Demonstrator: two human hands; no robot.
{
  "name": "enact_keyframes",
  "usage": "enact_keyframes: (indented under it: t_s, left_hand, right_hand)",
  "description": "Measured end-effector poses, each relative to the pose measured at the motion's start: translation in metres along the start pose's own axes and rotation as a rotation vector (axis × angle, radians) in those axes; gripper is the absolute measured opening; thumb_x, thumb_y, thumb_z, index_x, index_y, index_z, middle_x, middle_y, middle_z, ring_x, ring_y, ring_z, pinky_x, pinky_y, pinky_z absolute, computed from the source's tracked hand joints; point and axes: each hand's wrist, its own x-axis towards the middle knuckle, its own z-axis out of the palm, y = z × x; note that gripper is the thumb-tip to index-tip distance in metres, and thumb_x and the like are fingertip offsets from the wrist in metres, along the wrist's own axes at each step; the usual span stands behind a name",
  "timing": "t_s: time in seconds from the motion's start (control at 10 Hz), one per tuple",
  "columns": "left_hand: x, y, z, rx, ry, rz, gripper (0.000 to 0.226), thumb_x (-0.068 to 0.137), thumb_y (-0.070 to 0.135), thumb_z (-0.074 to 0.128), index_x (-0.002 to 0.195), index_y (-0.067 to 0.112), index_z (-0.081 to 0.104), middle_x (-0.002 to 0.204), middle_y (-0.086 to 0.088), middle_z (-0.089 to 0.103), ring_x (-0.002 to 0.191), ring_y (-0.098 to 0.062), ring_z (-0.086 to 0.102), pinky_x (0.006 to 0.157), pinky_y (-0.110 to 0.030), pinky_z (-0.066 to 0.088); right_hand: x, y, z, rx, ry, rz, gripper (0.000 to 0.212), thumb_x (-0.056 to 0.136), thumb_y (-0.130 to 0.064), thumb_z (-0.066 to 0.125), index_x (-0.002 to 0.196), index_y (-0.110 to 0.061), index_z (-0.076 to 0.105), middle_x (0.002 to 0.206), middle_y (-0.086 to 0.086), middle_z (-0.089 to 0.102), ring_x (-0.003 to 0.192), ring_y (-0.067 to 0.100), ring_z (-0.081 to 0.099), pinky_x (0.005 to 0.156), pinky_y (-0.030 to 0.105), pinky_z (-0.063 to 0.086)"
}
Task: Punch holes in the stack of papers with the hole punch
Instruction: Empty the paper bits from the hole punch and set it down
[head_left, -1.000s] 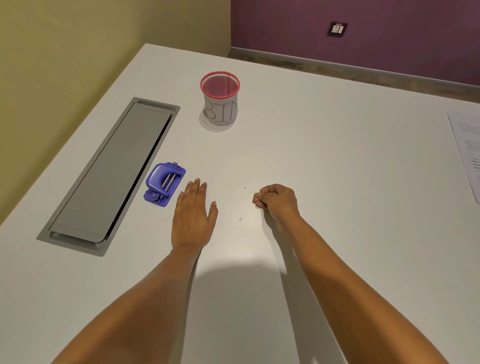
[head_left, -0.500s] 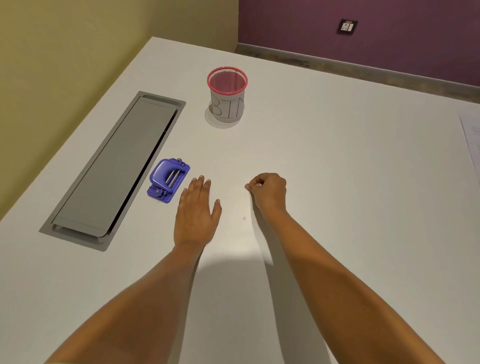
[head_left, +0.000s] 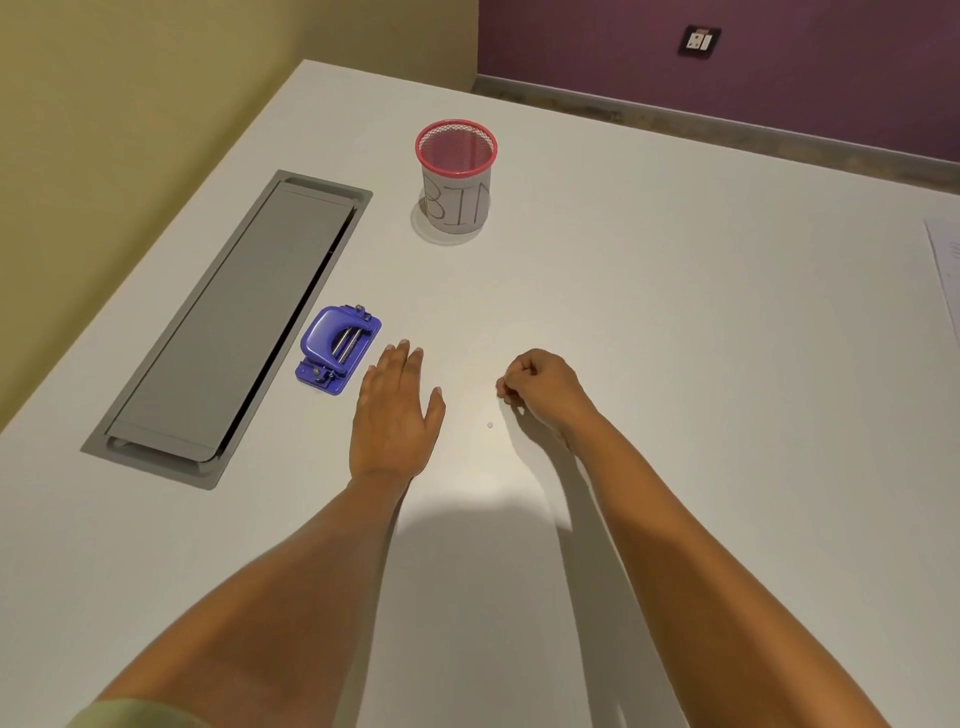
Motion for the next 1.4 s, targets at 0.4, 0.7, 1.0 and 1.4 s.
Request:
enact_keyframes:
  t_s: [0.4,0.7,1.0,1.4]
  left_hand:
    - [0.000,0.000,-0.001,-0.009,0.015,0.011,0.052,0.095,0.030,0.038,0.142,0.009,0.033,0.153,-0.007,0.029,0.144,-0.021,0.021,0.119,-0.035,0.015]
    - [0.000,-0.001,0.001,-0.002,0.019,0.016,0.051,0.095,0.031,0.037,0.142,0.009,0.033,0.153,-0.008,0.030,0.144,-0.021,0.023,0.119,-0.036,0.015]
    - [0.001,0.000,0.000,-0.020,0.025,0.005,0.050,0.095,0.029,0.038,0.141,0.009,0.035,0.152,-0.008,0.032,0.143,-0.022,0.024,0.118,-0.035,0.016]
    - [0.036,0.014,-0.001,-0.116,0.006,0.008,0.044,0.096,0.017,0.038,0.138,0.005,0.038,0.152,-0.010,0.031,0.144,-0.023,0.021,0.117,-0.038,0.021]
  right_hand:
    - [-0.020,0.012,0.012,-0.357,-0.073,-0.160,0.010,0.073,-0.001,0.071,0.083,0.001,0.068,0.056,-0.005,0.048,0.052,0.005,0.045,0.055,0.005,0.038]
    - [-0.018,0.008,0.021,-0.506,-0.060,-0.057,0.015,0.087,0.001,0.049,0.082,0.004,0.063,0.099,0.016,0.067,0.090,0.023,0.063,0.079,0.029,0.047]
    - [-0.030,0.010,0.031,-0.649,-0.024,-0.113,0.014,0.091,0.001,0.041,0.086,-0.008,0.051,0.099,0.014,0.049,0.087,0.026,0.049,0.075,0.030,0.040]
    - [0.015,-0.023,-0.035,0.184,-0.201,0.254,0.026,0.088,0.013,0.048,0.066,-0.002,0.053,0.072,0.013,0.053,0.067,0.021,0.057,0.064,0.018,0.054]
